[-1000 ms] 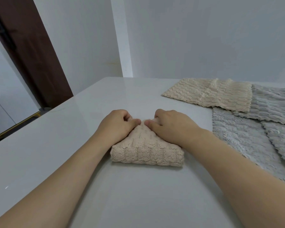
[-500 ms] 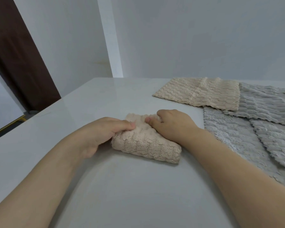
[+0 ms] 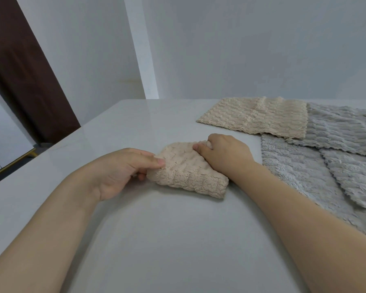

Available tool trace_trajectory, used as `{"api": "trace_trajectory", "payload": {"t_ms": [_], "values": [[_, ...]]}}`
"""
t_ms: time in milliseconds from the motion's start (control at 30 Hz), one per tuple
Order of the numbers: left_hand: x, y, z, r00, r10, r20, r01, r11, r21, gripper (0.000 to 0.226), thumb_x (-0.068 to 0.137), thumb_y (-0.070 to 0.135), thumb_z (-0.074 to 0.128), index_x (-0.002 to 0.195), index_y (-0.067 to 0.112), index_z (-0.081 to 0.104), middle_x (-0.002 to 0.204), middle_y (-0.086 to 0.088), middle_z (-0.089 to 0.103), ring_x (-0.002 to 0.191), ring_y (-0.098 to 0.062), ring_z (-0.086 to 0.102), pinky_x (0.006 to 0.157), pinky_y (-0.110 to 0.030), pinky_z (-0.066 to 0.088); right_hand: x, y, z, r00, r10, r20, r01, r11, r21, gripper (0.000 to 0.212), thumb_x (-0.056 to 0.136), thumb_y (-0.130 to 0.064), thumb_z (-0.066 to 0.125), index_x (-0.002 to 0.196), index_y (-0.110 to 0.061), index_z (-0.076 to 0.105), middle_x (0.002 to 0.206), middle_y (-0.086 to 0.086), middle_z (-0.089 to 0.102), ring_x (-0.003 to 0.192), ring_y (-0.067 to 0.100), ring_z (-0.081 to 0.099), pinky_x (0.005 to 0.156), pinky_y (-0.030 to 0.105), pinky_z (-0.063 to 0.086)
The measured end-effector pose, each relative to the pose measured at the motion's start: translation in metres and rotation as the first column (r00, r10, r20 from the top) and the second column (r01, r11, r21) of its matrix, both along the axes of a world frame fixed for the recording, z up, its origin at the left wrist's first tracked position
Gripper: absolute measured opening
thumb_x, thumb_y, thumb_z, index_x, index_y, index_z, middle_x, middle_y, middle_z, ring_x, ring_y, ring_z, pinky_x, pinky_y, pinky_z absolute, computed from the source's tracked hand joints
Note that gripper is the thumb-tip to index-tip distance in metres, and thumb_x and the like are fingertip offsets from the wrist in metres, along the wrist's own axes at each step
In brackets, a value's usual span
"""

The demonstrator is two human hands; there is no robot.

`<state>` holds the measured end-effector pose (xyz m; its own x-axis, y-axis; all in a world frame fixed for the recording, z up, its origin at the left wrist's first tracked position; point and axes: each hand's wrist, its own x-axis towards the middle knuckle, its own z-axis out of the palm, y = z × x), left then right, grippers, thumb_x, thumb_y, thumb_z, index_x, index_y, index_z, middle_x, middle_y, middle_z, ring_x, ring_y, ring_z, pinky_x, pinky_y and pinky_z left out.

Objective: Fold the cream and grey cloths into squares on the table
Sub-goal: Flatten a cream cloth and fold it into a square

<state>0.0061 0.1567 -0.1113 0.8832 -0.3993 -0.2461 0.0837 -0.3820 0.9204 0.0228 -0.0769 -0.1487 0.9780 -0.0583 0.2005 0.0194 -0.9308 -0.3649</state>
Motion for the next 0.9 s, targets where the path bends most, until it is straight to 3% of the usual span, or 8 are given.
{"api": "trace_trajectory", "payload": {"t_ms": [100, 200, 333, 467, 600, 733, 800, 900], "values": [[-0.005, 0.002, -0.002, 0.998, -0.056, -0.027, 0.054, 0.996, -0.069, 0.031, 0.072, 0.029, 0.072, 0.094, 0.007, 0.075, 0.097, -0.010, 0.071, 0.085, -0.024, 0.057, 0.082, -0.033, 0.045, 0.000, 0.000, -0.001, 1.000, 0.012, 0.008, -0.012, 1.000, 0.002, 0.045, 0.096, -0.059, 0.036, 0.068, -0.024, 0.033, 0.077, -0.006, 0.045, 0.082, 0.021, 0.046, 0.068, 0.033, 0.034], [-0.006, -0.004, -0.008, 0.996, -0.065, -0.066, 0.055, 0.988, -0.148, 0.040, 0.074, 0.017, 0.068, 0.111, 0.001, 0.070, 0.112, -0.019, 0.071, 0.105, -0.031, 0.068, 0.093, -0.036, 0.054, 0.001, 0.000, -0.003, 1.000, 0.019, 0.022, -0.019, 1.000, 0.000, 0.045, 0.096, -0.059, 0.036, 0.068, -0.024, 0.033, 0.072, -0.008, 0.041, 0.081, 0.021, 0.046, 0.068, 0.033, 0.033], [-0.001, -0.005, -0.009, 1.000, 0.019, -0.022, -0.024, 0.971, -0.238, 0.056, 0.070, 0.020, 0.074, 0.115, -0.011, 0.061, 0.116, -0.026, 0.067, 0.102, -0.030, 0.063, 0.099, -0.041, 0.046, 0.003, 0.000, -0.003, 1.000, 0.001, 0.021, -0.001, 1.000, -0.005, 0.045, 0.096, -0.059, 0.036, 0.069, -0.023, 0.034, 0.079, -0.005, 0.046, 0.081, 0.020, 0.045, 0.068, 0.033, 0.033], [0.001, -0.001, -0.006, 0.999, -0.025, 0.029, 0.032, 0.962, -0.271, 0.054, 0.065, 0.029, 0.076, 0.108, 0.003, 0.058, 0.096, -0.014, 0.062, 0.086, -0.022, 0.054, 0.081, -0.033, 0.041, 0.003, 0.000, -0.003, 1.000, 0.009, 0.015, -0.009, 1.000, 0.010, 0.044, 0.096, -0.059, 0.035, 0.076, -0.020, 0.041, 0.084, -0.003, 0.048, 0.083, 0.020, 0.044, 0.070, 0.033, 0.033], [-0.003, -0.003, -0.008, 0.996, -0.086, 0.003, 0.085, 0.985, -0.150, 0.034, 0.076, 0.020, 0.069, 0.104, 0.000, 0.068, 0.104, -0.016, 0.071, 0.093, -0.030, 0.064, 0.086, -0.037, 0.050, 0.001, -0.001, -0.003, 1.000, 0.016, 0.020, -0.016, 1.000, -0.003, 0.046, 0.096, -0.060, 0.034, 0.068, -0.023, 0.034, 0.083, -0.003, 0.048, 0.082, 0.020, 0.045, 0.069, 0.033, 0.033], [-0.008, -0.009, -0.004, 1.000, -0.017, 0.017, 0.017, 1.000, -0.025, 0.021, 0.076, 0.032, 0.075, 0.067, 0.014, 0.070, 0.066, -0.001, 0.063, 0.064, -0.015, 0.049, 0.065, -0.028, 0.038, 0.000, 0.001, -0.003, 1.000, 0.009, 0.021, -0.009, 1.000, -0.005, 0.047, 0.096, -0.060, 0.034, 0.068, -0.022, 0.035, 0.080, -0.003, 0.047, 0.082, 0.022, 0.047, 0.068, 0.033, 0.034], [-0.009, -0.012, -0.003, 1.000, 0.014, 0.000, -0.014, 1.000, -0.005, 0.024, 0.075, 0.031, 0.076, 0.073, 0.007, 0.073, 0.069, -0.005, 0.069, 0.063, -0.013, 0.057, 0.064, -0.024, 0.046, -0.001, 0.001, -0.002, 1.000, 0.011, 0.021, -0.011, 1.000, 0.011, 0.048, 0.095, -0.061, 0.034, 0.068, -0.022, 0.036, 0.077, -0.004, 0.047, 0.082, 0.022, 0.048, 0.069, 0.033, 0.034], [-0.010, -0.013, -0.001, 0.997, 0.081, -0.021, -0.079, 0.995, 0.063, 0.063, 0.065, 0.038, 0.080, 0.102, -0.011, 0.068, 0.101, -0.022, 0.072, 0.092, -0.035, 0.068, 0.096, -0.045, 0.050, -0.001, 0.001, -0.001, 0.999, 0.018, 0.033, -0.020, 0.999, 0.048, 0.050, 0.095, -0.061, 0.034, 0.067, -0.020, 0.038, 0.072, -0.005, 0.045, 0.081, 0.023, 0.050, 0.067, 0.034, 0.034]]}}
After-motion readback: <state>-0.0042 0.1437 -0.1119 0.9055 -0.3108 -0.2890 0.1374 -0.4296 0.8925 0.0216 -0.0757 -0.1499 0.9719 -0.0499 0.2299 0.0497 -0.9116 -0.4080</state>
